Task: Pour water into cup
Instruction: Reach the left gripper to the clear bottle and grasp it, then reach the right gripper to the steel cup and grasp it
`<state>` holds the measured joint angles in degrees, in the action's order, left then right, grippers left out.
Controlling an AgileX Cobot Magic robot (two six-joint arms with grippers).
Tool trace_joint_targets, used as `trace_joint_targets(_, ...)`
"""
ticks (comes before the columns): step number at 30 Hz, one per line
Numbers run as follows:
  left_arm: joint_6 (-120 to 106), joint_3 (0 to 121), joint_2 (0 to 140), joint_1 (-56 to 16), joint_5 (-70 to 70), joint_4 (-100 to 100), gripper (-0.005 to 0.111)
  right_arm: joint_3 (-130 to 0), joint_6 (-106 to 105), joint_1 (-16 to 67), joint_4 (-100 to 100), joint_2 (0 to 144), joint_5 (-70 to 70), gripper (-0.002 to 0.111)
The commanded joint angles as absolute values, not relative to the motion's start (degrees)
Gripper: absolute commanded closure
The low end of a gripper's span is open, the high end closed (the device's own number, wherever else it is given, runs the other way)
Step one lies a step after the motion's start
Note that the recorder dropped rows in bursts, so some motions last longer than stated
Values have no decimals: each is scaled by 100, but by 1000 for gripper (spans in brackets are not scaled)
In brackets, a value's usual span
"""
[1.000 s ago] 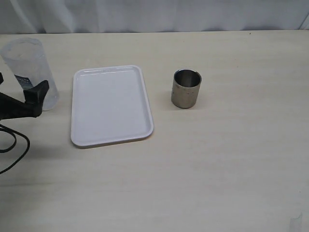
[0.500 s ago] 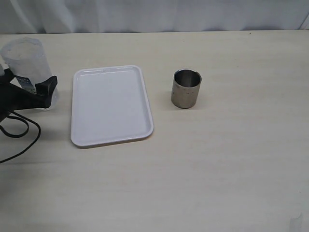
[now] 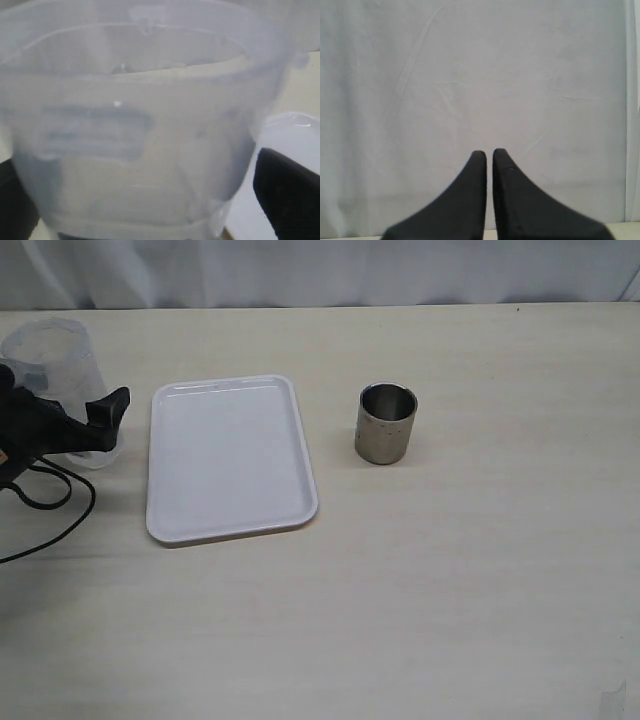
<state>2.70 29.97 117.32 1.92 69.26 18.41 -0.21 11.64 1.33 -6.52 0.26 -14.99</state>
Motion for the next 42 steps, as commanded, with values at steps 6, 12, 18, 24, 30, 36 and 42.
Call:
trace_joint_targets(6,324,3076,11751,160,6996,1823,20,0,1179,84,-689,0,-1566,92)
trace_joint_targets(12,324,3076,11751,160,6996,1933,97,0,1243,84,-939,859,-2332,24)
trace_joint_targets(18,324,3076,11751,160,6996,2046,107,0,1915,84,-1903,2056,-3332,22)
trace_joint_targets(24,324,3076,11751,160,6996,2074,107,0,1831,84,-2042,3739,-4765,22)
trace_joint_targets(30,324,3076,11751,160,6996,2074,107,-423,1695,84,-2342,5753,-5344,22)
trace_joint_targets(36,324,3076,11751,160,6996,2074,107,-1180,1623,84,-3117,7740,-6013,22)
trace_joint_targets(42,324,3076,11751,160,6996,2074,107,-1853,1521,84,-3370,9329,-6304,22)
